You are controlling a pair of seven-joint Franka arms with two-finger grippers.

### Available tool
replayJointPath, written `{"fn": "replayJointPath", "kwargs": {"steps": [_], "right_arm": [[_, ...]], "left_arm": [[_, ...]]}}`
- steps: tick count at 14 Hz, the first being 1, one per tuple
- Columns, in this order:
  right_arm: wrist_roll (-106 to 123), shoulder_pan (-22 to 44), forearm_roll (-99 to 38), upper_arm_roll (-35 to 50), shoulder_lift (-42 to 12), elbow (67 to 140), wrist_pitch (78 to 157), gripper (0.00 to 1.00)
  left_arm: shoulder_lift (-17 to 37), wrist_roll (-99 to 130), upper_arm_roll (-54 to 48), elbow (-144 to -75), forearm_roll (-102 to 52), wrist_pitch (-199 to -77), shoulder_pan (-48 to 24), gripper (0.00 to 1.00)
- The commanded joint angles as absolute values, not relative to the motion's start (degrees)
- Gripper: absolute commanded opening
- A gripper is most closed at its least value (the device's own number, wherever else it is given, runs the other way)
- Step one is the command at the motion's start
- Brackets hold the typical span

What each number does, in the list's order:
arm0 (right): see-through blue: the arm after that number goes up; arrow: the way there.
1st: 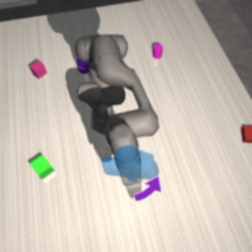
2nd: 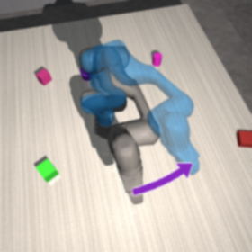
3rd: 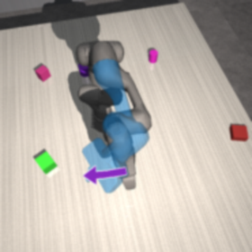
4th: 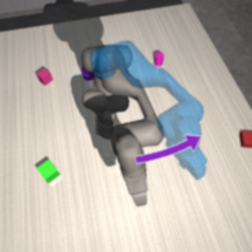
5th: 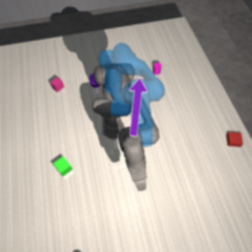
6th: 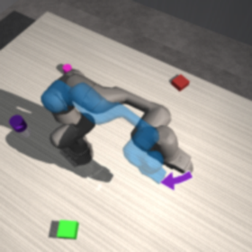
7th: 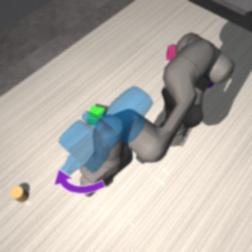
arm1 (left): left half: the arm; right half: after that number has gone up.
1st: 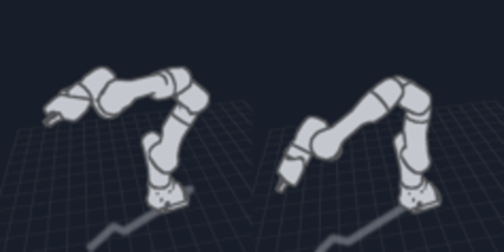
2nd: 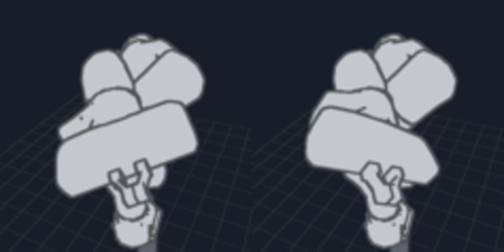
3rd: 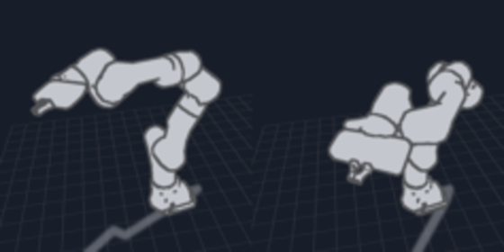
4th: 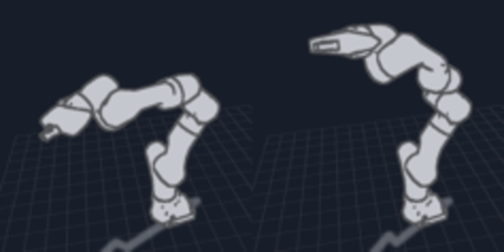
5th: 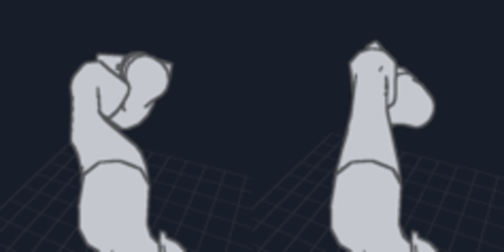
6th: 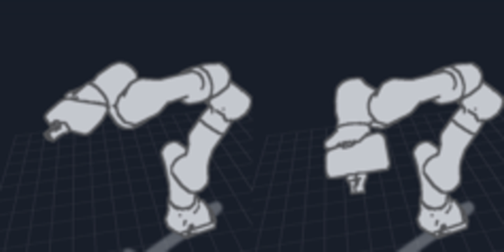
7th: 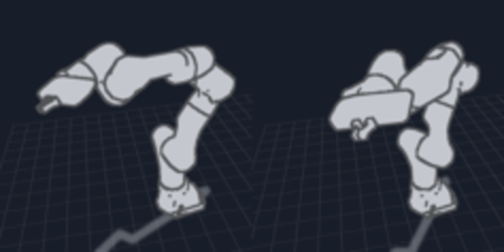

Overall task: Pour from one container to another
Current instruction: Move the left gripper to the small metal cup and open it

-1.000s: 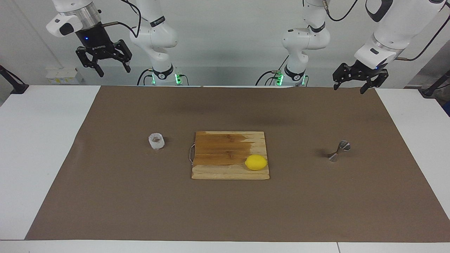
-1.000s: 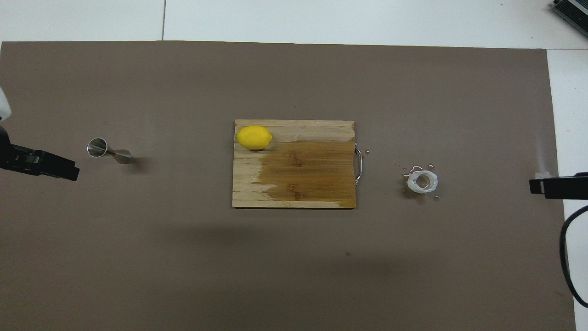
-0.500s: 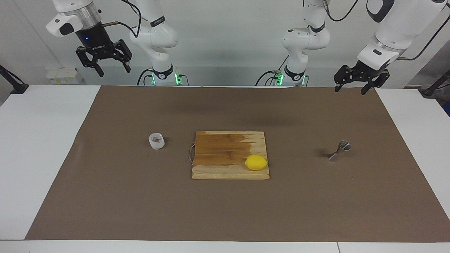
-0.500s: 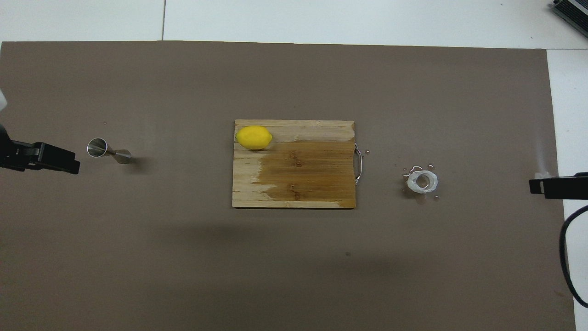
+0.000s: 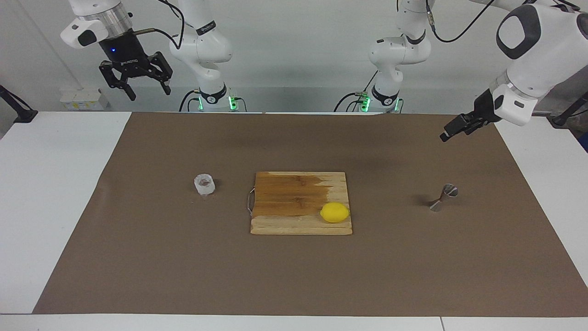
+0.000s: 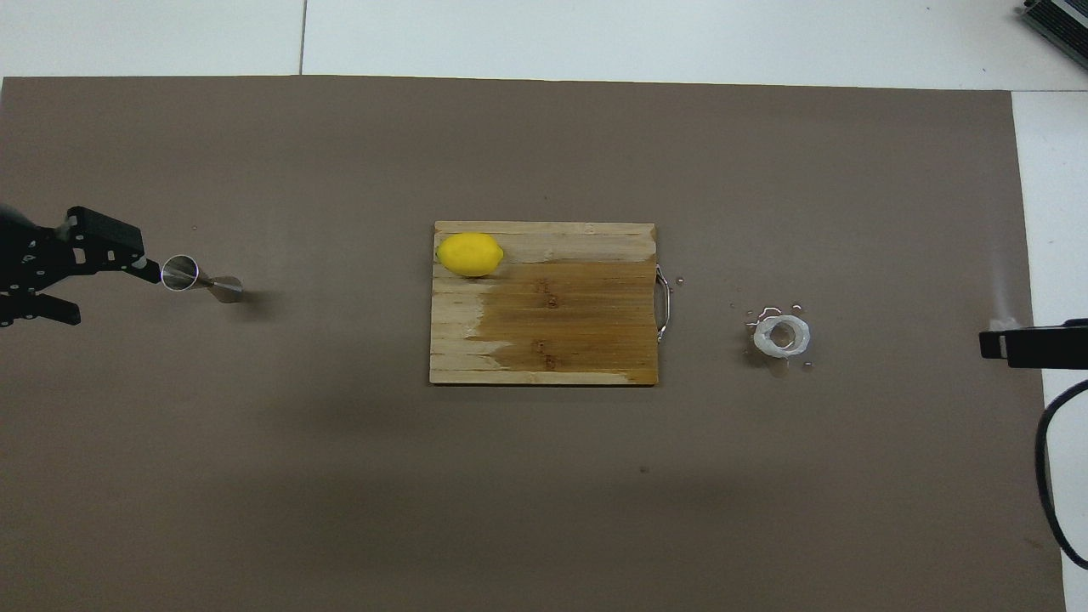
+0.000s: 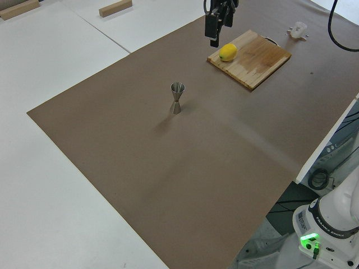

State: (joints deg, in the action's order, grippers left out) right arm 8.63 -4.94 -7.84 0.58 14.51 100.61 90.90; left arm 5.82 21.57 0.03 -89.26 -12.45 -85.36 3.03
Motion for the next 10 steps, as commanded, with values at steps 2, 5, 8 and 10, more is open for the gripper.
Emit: {"fn": "replayJointPath", "kwargs": {"steps": [2,5,8,10], "right_arm": [[9.4,-5.5,-9.1,0.8,14.9,100.4,89.9,1.00],[9.4,-5.5,-9.1,0.8,14.9,100.4,89.9,1.00],[9.4,-5.5,-9.1,0.8,14.9,100.4,90.0,1.00],[9.4,-5.5,-9.1,0.8,14.9,100.4,89.9,1.00]], "left_arm": [[15.7,30.4,0.3,-80.1,-17.2,-82.5,6.8,1.00],[19.4,37.8,4.0,-78.8,-23.3,-83.9,8.5,1.00],[24.9,51.6,4.5,-74.7,-26.1,-84.5,10.4,1.00],[27.4,58.9,4.5,-74.7,-29.5,-85.2,12.9,1.00]]}}
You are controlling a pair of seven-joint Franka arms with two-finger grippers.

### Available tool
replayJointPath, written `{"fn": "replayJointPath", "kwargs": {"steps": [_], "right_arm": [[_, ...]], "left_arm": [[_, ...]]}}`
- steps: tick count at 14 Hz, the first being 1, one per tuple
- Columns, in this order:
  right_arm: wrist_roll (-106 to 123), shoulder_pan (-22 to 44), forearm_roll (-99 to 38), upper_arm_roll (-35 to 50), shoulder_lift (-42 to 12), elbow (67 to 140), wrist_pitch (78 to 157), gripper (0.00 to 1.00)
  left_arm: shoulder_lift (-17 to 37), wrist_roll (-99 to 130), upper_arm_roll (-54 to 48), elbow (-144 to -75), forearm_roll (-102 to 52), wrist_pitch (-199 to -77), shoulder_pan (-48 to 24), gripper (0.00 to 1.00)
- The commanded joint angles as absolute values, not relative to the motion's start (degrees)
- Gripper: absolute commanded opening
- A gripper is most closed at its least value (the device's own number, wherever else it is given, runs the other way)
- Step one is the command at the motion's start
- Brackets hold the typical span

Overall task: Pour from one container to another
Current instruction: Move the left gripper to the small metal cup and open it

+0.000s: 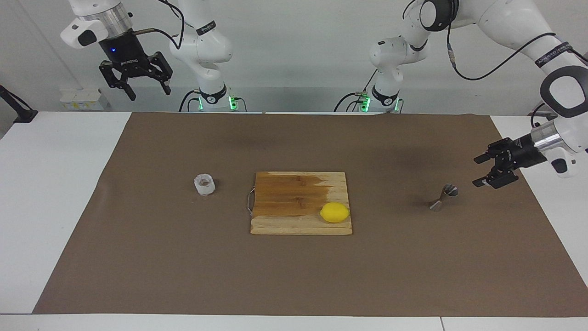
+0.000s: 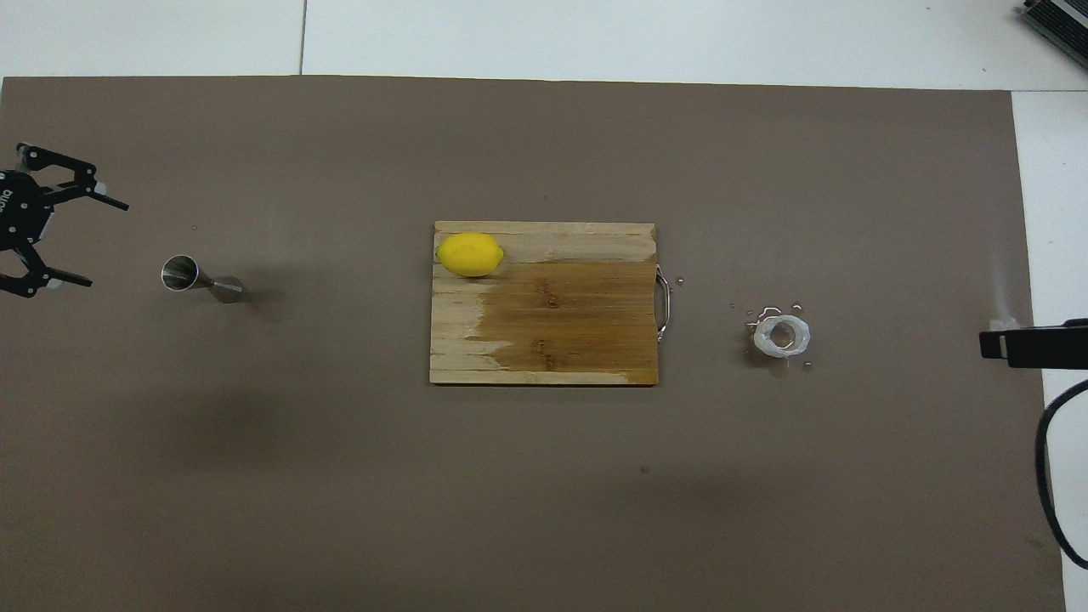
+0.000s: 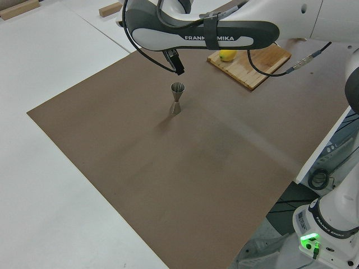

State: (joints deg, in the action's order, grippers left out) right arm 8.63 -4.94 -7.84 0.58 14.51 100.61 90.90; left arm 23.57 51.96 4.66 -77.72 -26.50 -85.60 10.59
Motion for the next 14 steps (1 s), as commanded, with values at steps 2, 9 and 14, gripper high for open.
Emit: {"fn": "replayJointPath", "kwargs": {"steps": [2,9,14], "right_arm": [[9.4,-5.5,-9.1,0.8,14.8,100.4,90.0,1.00],[9.4,-5.5,-9.1,0.8,14.8,100.4,90.0,1.00],[9.4,-5.5,-9.1,0.8,14.8,100.4,90.0,1.00]], "left_arm": [[28.9,62.7,4.5,-75.3,-33.2,-85.6,15.0,1.00],[25.0,63.7,4.5,-94.9,-41.3,-98.2,19.1,1.00],[20.5,63.2,4.4,-107.8,-49.3,-104.0,17.5,1.00]]}}
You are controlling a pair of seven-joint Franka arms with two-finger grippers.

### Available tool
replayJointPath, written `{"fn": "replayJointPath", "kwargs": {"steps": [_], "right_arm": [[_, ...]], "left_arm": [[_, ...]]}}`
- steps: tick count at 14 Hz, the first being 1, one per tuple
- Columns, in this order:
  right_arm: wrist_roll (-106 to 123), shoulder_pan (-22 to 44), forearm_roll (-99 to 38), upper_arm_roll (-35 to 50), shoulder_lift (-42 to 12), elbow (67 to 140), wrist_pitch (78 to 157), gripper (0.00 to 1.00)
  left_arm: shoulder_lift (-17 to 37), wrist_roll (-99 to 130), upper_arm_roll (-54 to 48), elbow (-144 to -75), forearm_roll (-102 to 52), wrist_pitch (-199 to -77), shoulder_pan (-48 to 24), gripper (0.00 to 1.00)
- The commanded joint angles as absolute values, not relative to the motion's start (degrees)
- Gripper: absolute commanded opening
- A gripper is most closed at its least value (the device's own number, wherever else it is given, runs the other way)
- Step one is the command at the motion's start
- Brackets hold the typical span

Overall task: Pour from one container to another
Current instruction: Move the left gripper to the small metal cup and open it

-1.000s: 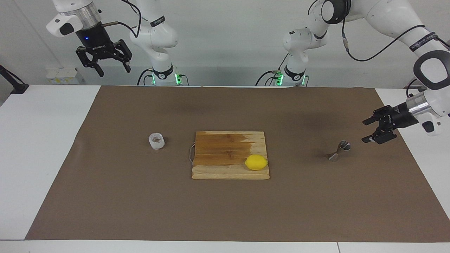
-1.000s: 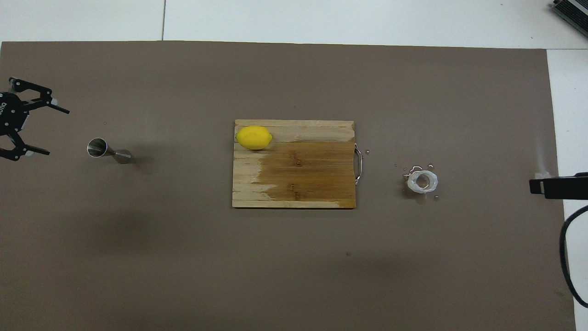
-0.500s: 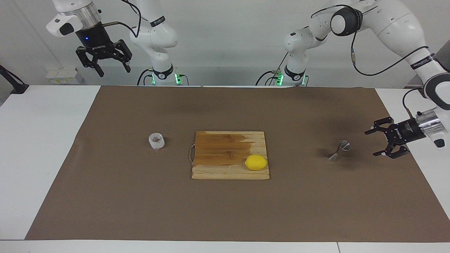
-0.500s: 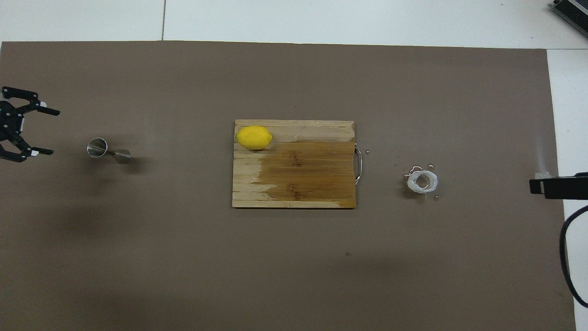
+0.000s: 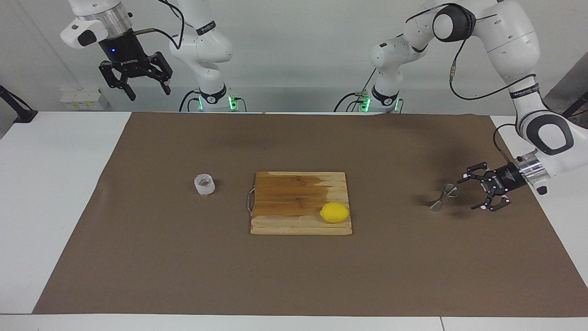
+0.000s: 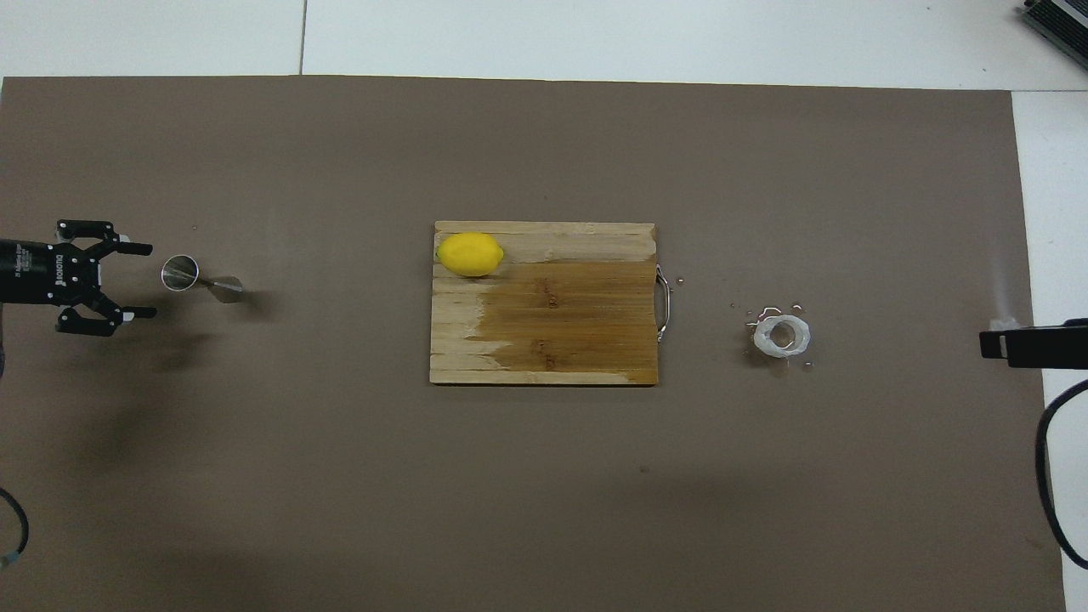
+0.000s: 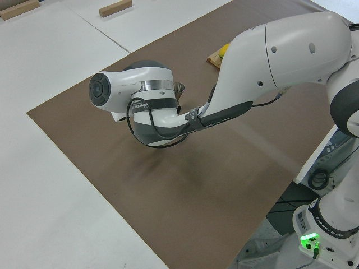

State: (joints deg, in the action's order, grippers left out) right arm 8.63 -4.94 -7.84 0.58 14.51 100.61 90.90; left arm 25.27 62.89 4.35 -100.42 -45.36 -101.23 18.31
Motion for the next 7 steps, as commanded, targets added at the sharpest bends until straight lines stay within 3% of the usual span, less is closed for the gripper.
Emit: {"fn": "replayJointPath", "kwargs": {"steps": [1,7], "right_arm": [[9.4,-5.5,-9.1,0.8,14.9,100.4,89.9,1.00],[9.4,-5.5,-9.1,0.8,14.9,100.4,90.0,1.00]], "left_arm": [[19.6,62.8,4.4,-109.8,-50.8,-104.8,17.6,1.00],[16.2,53.4,4.4,-120.4,-63.0,-110.8,17.9,1.00]]}}
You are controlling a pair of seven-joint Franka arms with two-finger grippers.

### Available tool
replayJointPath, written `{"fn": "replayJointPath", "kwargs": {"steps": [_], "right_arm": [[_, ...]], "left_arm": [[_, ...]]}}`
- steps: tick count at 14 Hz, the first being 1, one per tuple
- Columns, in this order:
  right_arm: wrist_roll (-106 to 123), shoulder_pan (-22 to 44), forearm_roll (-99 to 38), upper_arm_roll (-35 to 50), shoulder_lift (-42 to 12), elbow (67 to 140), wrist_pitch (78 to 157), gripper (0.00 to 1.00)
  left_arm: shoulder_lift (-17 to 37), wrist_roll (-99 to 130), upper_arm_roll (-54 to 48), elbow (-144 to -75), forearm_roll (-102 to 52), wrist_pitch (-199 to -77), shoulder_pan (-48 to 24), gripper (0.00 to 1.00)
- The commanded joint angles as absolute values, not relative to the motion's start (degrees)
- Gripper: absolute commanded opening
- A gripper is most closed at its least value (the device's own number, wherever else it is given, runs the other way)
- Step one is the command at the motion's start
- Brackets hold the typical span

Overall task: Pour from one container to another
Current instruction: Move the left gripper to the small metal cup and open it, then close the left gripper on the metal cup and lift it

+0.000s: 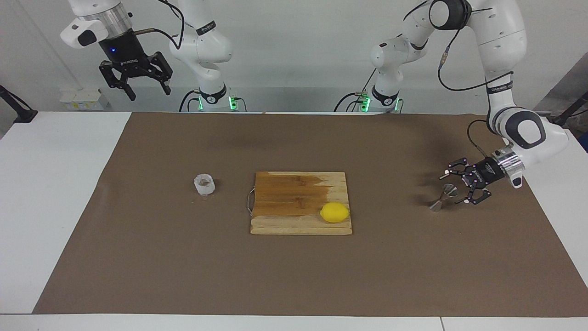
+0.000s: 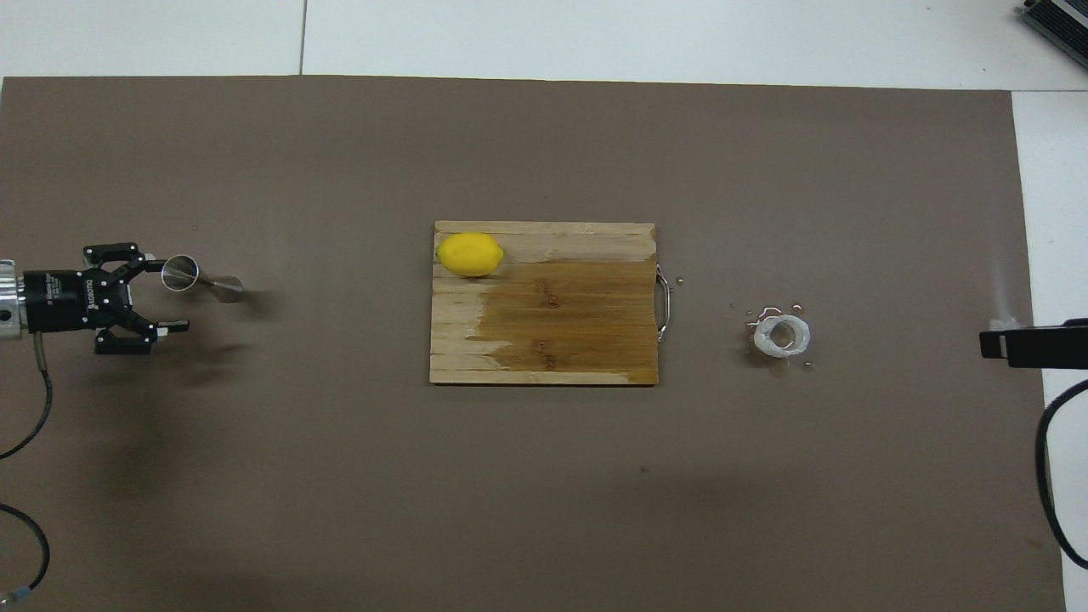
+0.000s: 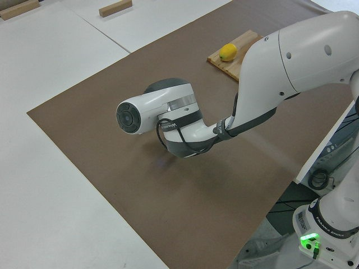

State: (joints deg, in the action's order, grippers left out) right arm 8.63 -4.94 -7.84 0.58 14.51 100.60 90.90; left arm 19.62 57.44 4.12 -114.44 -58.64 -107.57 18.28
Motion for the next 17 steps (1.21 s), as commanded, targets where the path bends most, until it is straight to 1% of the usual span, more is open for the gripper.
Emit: {"fn": "replayJointPath", "kwargs": {"steps": [1,6,10,12,15,16,17], "right_arm": [[9.4,-5.5,-9.1,0.8,14.9,100.4,89.9,1.00],[9.4,-5.5,-9.1,0.8,14.9,100.4,90.0,1.00],[9.4,-5.5,-9.1,0.8,14.9,100.4,89.9,1.00],[9.4,-5.5,-9.1,0.8,14.9,100.4,90.0,1.00],[9.4,-5.5,-9.1,0.8,14.9,100.4,90.0,1.00],[9.4,-5.5,-9.1,0.8,14.9,100.4,90.0,1.00],[9.4,-5.5,-9.1,0.8,14.9,100.4,90.0,1.00]], "left_arm": [[15.7,50.3,4.4,-122.0,-64.1,-112.2,17.9,1.00],[14.4,45.5,4.4,-126.2,-73.2,-114.3,17.4,1.00],[14.2,41.9,4.1,-127.5,-76.9,-116.4,17.3,1.00],[14.3,40.6,4.1,-127.7,-79.5,-118.4,15.7,1.00],[14.3,40.2,4.1,-127.7,-80.5,-119.0,15.3,1.00],[14.3,40.2,4.1,-127.7,-81.0,-119.0,15.3,0.92],[14.3,40.3,4.1,-127.7,-81.2,-119.0,15.3,0.77]]}}
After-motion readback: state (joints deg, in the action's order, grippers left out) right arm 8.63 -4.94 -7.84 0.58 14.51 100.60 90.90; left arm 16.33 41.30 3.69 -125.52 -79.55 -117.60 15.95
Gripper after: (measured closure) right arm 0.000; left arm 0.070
